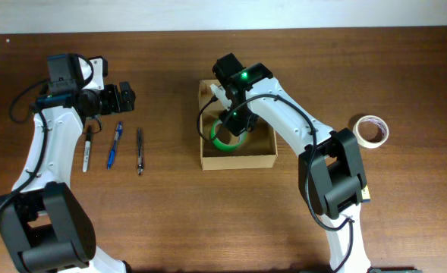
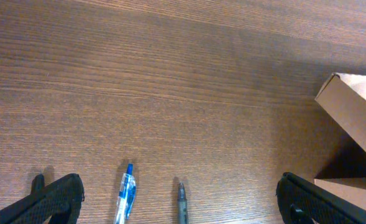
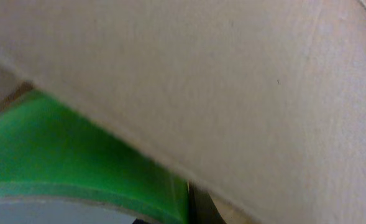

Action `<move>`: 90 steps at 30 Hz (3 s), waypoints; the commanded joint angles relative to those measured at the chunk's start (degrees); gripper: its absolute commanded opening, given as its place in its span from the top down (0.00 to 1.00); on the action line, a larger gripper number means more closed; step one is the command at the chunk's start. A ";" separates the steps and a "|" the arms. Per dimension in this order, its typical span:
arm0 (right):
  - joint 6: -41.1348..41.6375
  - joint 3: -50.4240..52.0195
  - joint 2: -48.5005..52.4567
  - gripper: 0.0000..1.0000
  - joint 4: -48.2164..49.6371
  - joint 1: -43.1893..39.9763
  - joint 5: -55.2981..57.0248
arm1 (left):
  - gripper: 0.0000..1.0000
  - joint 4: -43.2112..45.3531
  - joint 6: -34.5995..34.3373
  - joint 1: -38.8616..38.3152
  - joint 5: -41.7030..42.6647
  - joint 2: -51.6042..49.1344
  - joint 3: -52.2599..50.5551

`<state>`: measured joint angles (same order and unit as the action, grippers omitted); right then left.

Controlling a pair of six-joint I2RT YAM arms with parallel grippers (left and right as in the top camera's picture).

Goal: Pack container
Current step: 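Lift the green tape with the right gripper and lower it into the box, then release the tape, move the right gripper to the white tape roll and grasp it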

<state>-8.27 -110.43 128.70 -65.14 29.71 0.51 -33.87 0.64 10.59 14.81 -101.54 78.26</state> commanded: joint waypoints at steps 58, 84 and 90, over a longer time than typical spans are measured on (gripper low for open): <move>31.21 29.42 -15.91 0.30 13.25 -55.34 -3.10 | 0.01 -0.04 1.11 0.07 0.85 -0.48 0.81; 32.81 34.88 -13.86 0.96 21.70 -55.30 -0.63 | 0.01 -0.07 1.11 0.07 0.85 -0.48 0.81; 31.43 29.90 -16.04 0.96 15.28 -55.19 -4.02 | 0.01 -0.07 1.11 0.07 0.85 -0.48 0.81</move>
<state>24.03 -76.88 114.24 -47.46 -25.78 -1.50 -33.89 0.64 10.59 14.83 -101.54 78.26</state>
